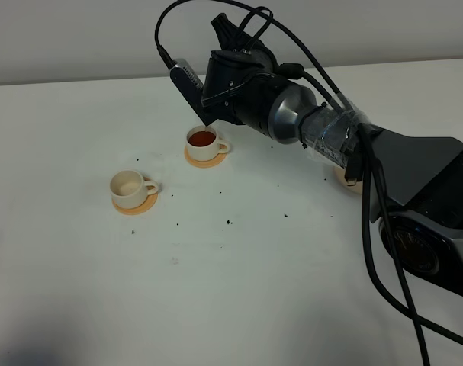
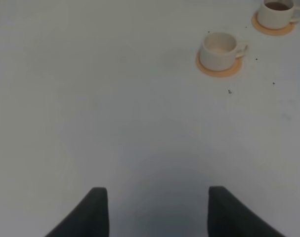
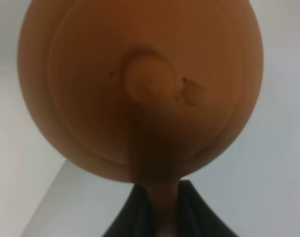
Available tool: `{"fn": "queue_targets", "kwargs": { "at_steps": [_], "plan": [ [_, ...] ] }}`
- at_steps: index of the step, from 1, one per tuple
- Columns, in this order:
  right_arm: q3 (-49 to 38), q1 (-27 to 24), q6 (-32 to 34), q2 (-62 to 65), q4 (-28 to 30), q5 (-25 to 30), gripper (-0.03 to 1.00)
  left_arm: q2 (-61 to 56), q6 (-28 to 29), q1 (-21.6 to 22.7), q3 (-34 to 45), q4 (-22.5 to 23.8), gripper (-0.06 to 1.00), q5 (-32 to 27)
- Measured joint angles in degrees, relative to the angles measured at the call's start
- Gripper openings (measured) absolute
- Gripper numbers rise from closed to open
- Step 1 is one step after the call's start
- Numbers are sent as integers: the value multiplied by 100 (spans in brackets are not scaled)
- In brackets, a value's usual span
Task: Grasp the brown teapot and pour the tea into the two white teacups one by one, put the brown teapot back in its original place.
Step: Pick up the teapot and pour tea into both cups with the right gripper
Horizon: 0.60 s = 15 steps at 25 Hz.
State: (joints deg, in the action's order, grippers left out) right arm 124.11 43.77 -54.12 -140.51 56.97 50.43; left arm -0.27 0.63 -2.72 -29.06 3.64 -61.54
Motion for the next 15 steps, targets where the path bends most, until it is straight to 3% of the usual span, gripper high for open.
{"fn": "queue_targets", "kwargs": {
  "at_steps": [8, 15],
  "plan": [
    [0, 0, 39, 0, -588, 120, 11, 0, 0, 0, 0, 0, 46, 0],
    [0, 0, 411, 0, -693, 304, 11, 0, 0, 0, 0, 0, 46, 0]
  ]
}}
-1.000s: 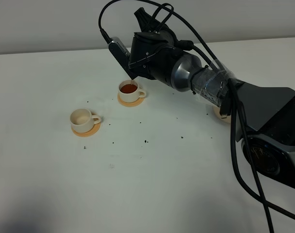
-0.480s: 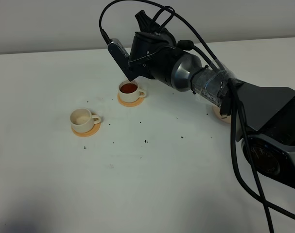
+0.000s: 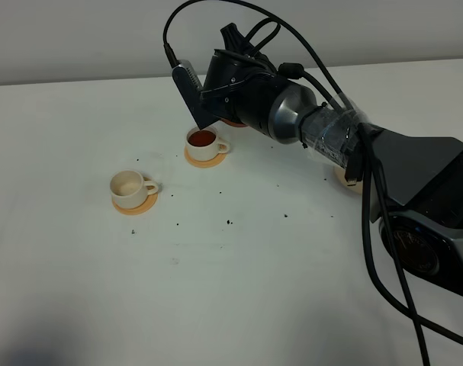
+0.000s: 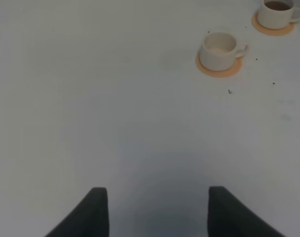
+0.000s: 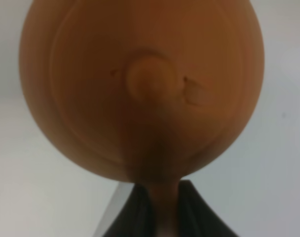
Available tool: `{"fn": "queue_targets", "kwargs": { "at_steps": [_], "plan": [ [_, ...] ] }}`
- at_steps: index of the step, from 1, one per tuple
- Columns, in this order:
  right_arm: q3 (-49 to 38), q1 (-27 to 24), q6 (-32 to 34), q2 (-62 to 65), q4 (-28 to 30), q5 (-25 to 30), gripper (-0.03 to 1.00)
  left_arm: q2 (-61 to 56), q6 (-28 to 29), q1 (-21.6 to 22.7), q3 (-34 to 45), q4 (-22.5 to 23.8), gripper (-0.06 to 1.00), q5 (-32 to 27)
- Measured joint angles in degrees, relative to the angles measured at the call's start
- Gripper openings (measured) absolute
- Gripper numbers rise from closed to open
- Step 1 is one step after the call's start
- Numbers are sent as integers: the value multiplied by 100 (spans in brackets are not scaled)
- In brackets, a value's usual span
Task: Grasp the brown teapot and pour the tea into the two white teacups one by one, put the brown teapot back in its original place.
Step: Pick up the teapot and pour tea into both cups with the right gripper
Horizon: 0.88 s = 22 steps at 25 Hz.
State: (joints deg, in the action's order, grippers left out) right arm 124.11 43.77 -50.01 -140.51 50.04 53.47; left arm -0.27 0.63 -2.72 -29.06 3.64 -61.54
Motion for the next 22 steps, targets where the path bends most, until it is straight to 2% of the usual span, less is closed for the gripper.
{"fn": "queue_targets", "kwargs": {
  "at_steps": [6, 11, 16, 22],
  "plan": [
    [140, 0, 354, 0, -289, 200, 11, 0, 0, 0, 0, 0, 46, 0],
    [679, 0, 548, 0, -733, 880, 11, 0, 0, 0, 0, 0, 46, 0],
    [1349, 0, 576, 0, -1621, 1616, 11, 0, 0, 0, 0, 0, 46, 0],
    [1644, 30, 857, 0, -2554, 1666, 11, 0, -5, 0, 0, 0, 46, 0]
  ]
}}
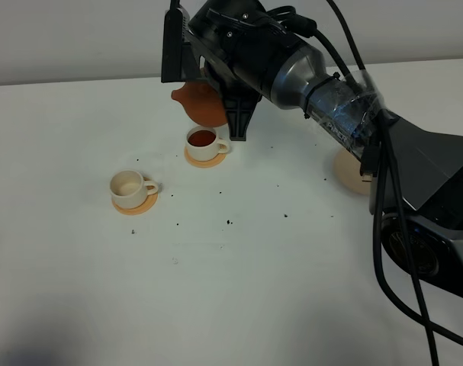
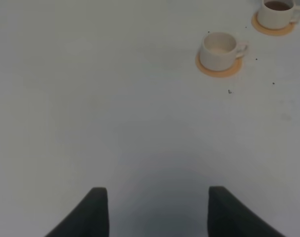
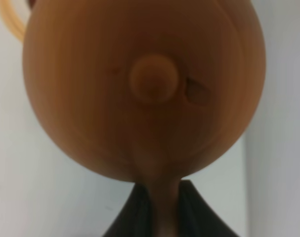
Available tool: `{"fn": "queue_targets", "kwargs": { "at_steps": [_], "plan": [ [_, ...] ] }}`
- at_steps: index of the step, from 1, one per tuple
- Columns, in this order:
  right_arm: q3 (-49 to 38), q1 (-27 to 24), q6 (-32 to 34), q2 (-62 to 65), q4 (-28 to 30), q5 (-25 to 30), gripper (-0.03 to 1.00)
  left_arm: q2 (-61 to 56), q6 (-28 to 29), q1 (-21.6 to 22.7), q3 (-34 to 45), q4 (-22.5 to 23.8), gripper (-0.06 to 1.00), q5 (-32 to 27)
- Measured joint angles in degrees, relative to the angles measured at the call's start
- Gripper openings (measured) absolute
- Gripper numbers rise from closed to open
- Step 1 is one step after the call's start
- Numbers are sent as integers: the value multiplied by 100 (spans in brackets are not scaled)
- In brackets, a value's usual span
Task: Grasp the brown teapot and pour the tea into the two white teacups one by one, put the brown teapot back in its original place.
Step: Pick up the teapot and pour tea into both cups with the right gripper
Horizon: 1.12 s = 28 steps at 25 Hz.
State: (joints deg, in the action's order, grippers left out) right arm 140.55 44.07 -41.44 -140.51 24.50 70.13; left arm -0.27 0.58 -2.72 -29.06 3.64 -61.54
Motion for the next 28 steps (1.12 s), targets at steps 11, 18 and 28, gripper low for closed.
{"fn": "queue_targets", "kwargs": {
  "at_steps": [11, 18, 28],
  "plan": [
    [0, 33, 1467, 0, -683, 49, 11, 0, 0, 0, 0, 0, 46, 0],
    [-13, 33, 2273, 0, -1249, 50, 11, 0, 0, 0, 0, 0, 46, 0],
    [-1578, 33, 2915, 570, -1623, 40, 11, 0, 0, 0, 0, 0, 46, 0]
  ]
}}
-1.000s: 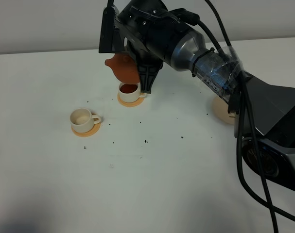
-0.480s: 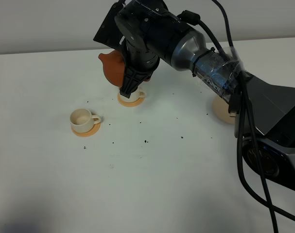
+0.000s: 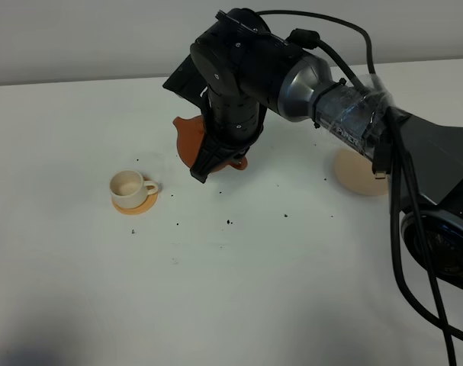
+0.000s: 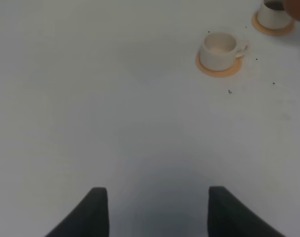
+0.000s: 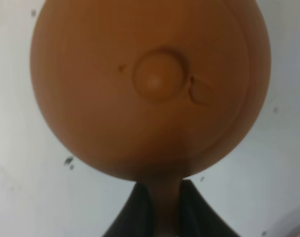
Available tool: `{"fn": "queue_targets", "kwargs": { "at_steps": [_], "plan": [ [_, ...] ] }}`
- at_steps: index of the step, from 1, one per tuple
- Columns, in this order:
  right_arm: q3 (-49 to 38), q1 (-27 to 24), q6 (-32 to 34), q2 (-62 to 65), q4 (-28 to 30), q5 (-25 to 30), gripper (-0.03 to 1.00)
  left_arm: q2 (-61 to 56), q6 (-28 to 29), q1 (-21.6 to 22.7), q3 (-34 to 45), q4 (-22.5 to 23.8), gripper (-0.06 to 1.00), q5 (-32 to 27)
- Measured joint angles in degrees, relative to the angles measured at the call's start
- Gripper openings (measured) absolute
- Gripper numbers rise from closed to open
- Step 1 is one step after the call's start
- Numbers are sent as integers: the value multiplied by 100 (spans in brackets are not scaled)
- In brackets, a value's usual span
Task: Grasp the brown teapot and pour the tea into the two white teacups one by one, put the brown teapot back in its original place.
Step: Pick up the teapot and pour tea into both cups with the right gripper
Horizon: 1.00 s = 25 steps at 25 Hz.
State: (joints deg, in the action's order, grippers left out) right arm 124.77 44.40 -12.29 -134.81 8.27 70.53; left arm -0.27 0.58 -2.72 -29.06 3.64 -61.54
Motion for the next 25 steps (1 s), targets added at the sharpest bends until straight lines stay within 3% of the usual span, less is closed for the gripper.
{"fn": "queue_targets", "kwargs": {
  "at_steps": [7, 25],
  "plan": [
    [-500, -13, 42, 52, -145, -4, 11, 0, 0, 0, 0, 0, 46, 0],
    [-534, -98, 14, -220, -372, -14, 11, 0, 0, 0, 0, 0, 46, 0]
  ]
}}
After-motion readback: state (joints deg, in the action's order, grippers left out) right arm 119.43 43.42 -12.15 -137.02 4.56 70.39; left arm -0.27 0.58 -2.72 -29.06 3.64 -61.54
